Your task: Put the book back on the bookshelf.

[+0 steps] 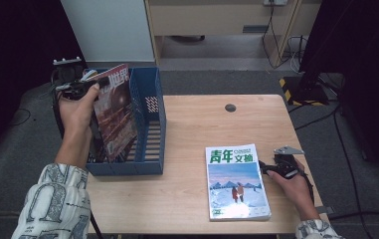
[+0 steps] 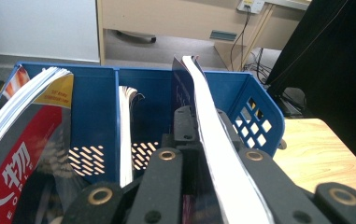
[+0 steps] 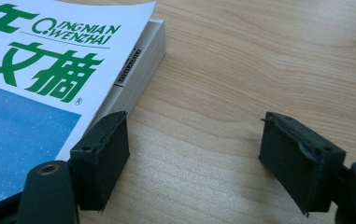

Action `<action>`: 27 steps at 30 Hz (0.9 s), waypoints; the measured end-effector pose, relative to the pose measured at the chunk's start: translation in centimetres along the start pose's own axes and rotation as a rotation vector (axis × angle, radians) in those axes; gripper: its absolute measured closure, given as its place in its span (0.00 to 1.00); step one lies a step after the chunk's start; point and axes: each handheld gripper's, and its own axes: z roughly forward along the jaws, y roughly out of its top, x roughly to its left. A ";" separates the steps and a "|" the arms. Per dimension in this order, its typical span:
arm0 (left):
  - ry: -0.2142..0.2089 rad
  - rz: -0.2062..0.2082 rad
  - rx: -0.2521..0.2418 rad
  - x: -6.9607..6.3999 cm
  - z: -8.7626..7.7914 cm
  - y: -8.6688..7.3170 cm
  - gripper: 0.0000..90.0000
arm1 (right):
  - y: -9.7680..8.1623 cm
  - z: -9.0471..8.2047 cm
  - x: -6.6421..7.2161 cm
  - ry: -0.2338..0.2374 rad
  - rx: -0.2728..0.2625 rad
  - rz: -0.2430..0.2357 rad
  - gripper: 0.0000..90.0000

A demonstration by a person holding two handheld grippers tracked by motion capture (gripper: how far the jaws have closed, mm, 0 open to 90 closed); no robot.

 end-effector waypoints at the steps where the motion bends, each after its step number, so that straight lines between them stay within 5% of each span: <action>1: 0.003 0.001 0.003 0.0 0.2 0.0 0.93 | 0.0 0.0 0.0 0.000 -0.002 -0.002 0.27; 27: -0.003 -0.002 -0.022 -0.4 2.1 -1.4 0.93 | 0.0 0.0 0.0 0.000 0.001 0.000 0.27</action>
